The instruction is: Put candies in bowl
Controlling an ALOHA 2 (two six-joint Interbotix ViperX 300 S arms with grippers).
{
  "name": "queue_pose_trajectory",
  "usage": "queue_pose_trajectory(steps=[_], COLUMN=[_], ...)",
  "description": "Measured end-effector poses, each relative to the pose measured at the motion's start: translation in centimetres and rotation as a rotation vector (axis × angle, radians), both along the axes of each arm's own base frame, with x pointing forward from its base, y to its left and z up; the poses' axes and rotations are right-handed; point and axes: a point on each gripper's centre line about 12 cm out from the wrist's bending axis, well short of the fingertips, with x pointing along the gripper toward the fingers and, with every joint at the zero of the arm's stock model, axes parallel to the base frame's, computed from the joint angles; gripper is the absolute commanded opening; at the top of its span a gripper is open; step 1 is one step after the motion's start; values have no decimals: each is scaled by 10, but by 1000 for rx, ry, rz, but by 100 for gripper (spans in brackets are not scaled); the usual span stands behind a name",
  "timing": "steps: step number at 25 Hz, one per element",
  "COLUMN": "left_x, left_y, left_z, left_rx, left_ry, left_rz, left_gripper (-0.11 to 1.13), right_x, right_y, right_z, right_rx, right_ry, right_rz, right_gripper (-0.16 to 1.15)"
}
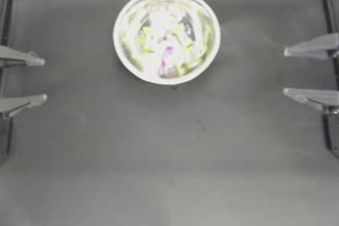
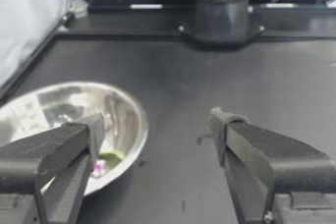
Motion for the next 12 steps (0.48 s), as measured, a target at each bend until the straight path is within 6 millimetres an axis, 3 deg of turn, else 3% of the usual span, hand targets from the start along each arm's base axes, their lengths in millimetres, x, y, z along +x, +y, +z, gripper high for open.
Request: queue_pose_trajectory(steps=[12], left_x=[-1], left_y=[1], left_z=[1], left_rx=[0], left_ry=[-6], left_rz=[5], left_gripper=[96], right_x=[-7], right_y=[2], right_z=[-6], right_rx=[10], right_ry=[-9], right_rz=[-1], right_gripper=[97])
